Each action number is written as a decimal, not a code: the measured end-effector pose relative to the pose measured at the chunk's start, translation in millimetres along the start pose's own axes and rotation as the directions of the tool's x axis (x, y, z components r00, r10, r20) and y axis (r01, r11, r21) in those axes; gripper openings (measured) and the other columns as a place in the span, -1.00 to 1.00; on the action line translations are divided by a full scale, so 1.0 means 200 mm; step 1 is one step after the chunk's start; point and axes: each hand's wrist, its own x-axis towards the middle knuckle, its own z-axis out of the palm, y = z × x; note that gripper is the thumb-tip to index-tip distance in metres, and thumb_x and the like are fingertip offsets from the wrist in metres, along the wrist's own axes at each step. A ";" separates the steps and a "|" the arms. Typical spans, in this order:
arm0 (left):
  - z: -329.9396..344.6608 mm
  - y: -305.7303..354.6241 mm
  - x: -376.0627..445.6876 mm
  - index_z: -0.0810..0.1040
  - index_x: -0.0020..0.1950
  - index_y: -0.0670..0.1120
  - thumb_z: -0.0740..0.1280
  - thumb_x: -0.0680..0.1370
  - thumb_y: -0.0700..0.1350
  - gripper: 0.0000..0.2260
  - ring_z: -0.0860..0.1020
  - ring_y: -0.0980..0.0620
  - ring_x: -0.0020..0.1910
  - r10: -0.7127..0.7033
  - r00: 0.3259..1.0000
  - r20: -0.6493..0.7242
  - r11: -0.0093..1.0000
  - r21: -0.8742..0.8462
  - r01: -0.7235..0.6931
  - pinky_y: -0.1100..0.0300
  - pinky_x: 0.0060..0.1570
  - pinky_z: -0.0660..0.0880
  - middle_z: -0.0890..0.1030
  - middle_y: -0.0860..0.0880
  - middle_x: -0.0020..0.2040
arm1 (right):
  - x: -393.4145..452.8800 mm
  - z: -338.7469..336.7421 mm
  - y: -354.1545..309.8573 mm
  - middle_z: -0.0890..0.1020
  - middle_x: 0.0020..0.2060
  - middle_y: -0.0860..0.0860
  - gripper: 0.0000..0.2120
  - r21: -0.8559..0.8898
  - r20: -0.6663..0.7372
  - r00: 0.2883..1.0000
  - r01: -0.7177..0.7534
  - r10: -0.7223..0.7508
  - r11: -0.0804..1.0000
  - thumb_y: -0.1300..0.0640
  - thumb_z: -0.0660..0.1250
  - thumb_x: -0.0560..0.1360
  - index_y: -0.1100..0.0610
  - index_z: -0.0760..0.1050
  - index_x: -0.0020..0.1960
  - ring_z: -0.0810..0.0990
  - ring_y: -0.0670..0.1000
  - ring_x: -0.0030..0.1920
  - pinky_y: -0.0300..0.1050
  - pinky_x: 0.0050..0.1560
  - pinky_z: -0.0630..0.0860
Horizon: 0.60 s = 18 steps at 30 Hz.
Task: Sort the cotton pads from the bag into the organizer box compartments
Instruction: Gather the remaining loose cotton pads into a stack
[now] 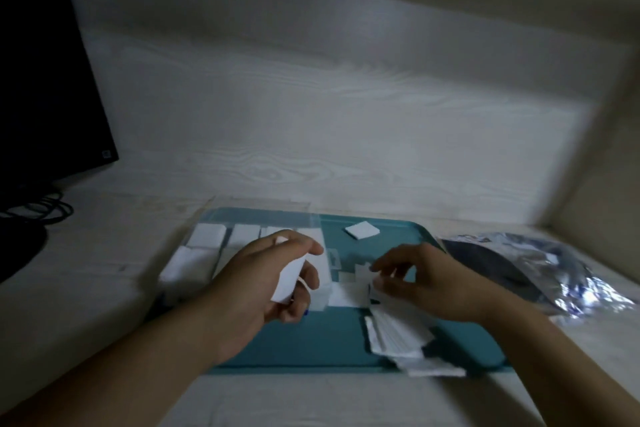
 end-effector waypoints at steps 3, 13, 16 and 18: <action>0.04 0.00 -0.02 0.54 0.10 -0.22 0.15 0.66 -0.21 -0.81 0.33 -0.02 -0.54 -0.017 0.999 -0.029 1.000 -0.002 0.017 0.30 -0.53 0.18 0.50 -0.17 -0.36 | -0.07 -0.07 -0.03 0.51 0.11 -0.17 -0.65 -0.010 0.199 0.980 0.022 -0.020 1.000 -0.08 0.38 0.51 -0.16 0.48 0.28 0.51 -0.17 0.07 -0.21 0.13 0.50; 0.18 -0.12 -0.01 0.57 0.08 -0.20 0.15 0.67 -0.21 -0.79 0.36 -0.03 -0.54 -0.053 0.998 0.016 0.999 0.003 0.053 0.29 -0.53 0.23 0.49 -0.17 -0.37 | -0.06 0.00 -0.07 0.51 -0.13 -0.13 -0.74 -0.083 0.058 0.997 -0.035 0.040 0.996 0.14 0.49 0.43 -0.03 0.59 0.10 0.47 -0.17 -0.21 -0.40 -0.24 0.40; 0.20 -0.11 0.01 0.57 0.06 -0.19 0.15 0.67 -0.20 -0.79 0.37 -0.03 -0.56 -0.035 0.999 0.042 0.999 0.007 0.035 0.28 -0.54 0.24 0.50 -0.16 -0.38 | -0.04 0.02 -0.04 0.55 -0.14 -0.06 -0.79 -0.058 -0.078 0.996 -0.045 0.040 0.997 0.17 0.48 0.45 0.01 0.61 0.06 0.50 -0.11 -0.19 -0.40 -0.26 0.39; 0.21 -0.08 0.03 0.57 0.05 -0.18 0.14 0.67 -0.20 -0.78 0.37 -0.03 -0.56 0.004 0.999 0.046 1.000 -0.013 -0.004 0.29 -0.53 0.23 0.50 -0.15 -0.39 | -0.03 0.02 -0.02 0.61 -0.15 -0.04 -0.83 0.005 -0.157 0.985 -0.076 0.075 0.997 0.16 0.48 0.45 -0.02 0.63 0.02 0.57 -0.08 -0.17 -0.43 -0.28 0.41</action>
